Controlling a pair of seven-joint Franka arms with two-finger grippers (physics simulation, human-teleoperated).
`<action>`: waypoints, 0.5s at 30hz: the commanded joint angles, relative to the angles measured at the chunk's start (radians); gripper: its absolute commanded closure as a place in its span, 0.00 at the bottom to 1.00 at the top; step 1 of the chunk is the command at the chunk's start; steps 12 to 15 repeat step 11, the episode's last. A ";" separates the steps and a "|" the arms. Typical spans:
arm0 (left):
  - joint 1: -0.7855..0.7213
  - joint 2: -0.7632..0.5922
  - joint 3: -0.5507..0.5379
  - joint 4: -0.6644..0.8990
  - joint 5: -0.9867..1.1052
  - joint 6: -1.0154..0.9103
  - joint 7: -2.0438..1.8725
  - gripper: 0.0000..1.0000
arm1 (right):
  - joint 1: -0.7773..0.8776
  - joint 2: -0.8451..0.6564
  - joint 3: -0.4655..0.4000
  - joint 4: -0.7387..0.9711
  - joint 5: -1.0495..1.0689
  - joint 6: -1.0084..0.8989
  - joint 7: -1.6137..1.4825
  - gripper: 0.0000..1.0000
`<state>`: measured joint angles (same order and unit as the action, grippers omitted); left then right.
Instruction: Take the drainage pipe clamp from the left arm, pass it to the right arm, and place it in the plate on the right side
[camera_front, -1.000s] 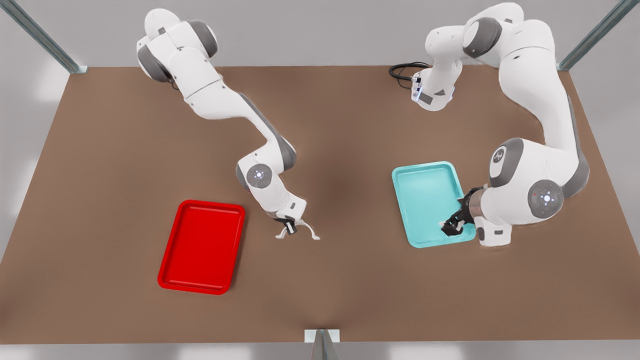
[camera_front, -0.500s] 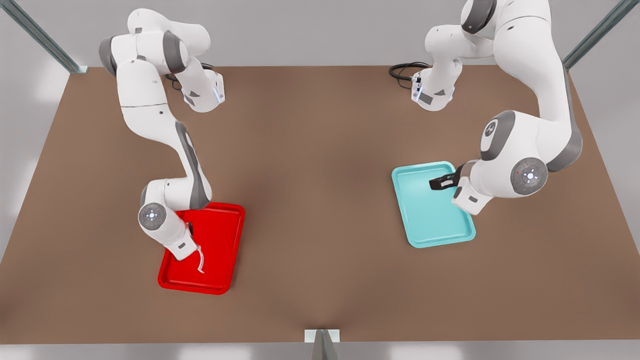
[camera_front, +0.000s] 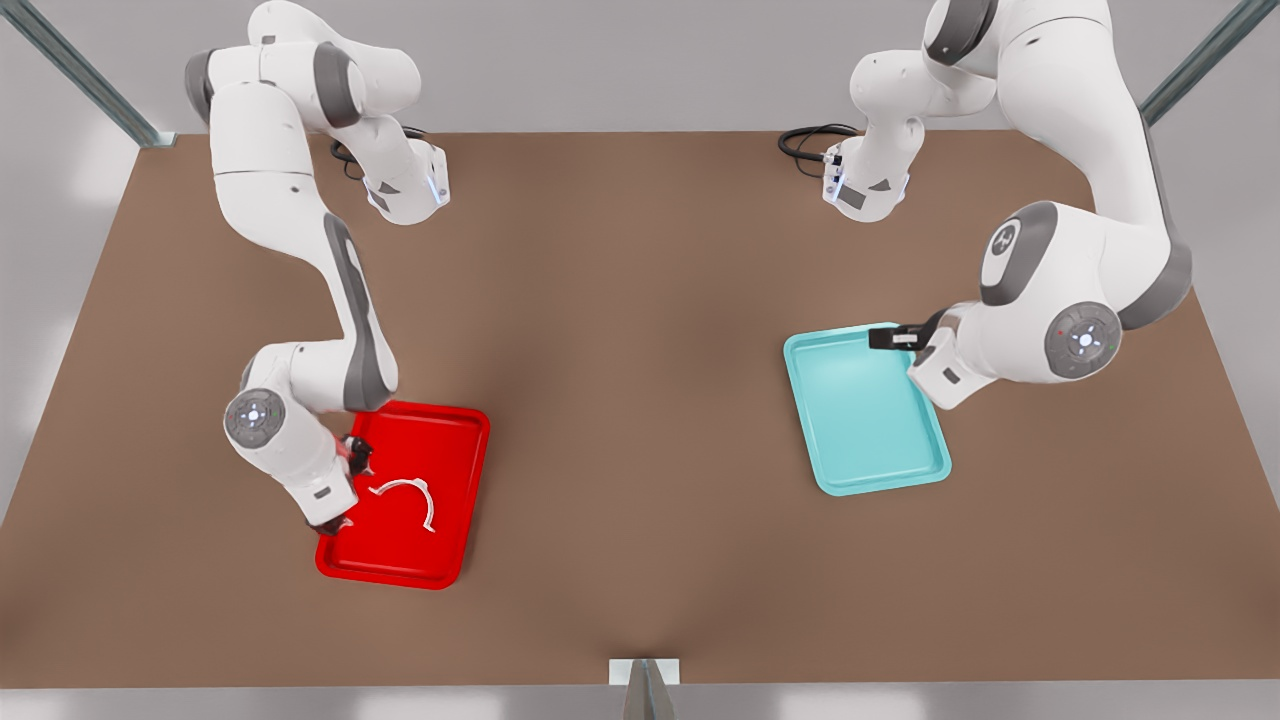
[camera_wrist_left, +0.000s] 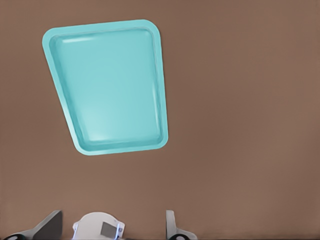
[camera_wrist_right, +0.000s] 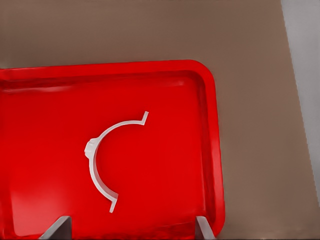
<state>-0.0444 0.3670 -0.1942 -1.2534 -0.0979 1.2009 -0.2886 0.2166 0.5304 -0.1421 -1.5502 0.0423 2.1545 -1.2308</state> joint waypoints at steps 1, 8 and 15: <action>0.000 0.000 -0.005 0.005 0.003 -0.024 0.175 0.00 | 0.007 -0.069 -0.005 0.057 -0.059 -0.540 1.043 0.00; 0.001 0.001 -0.007 0.005 0.004 -0.035 0.163 0.00 | 0.009 -0.441 0.001 0.050 -0.091 -0.783 1.265 0.00; 0.000 0.001 -0.007 0.005 0.003 -0.052 0.160 0.00 | 0.010 -0.440 0.007 0.041 -0.084 -0.774 1.288 0.00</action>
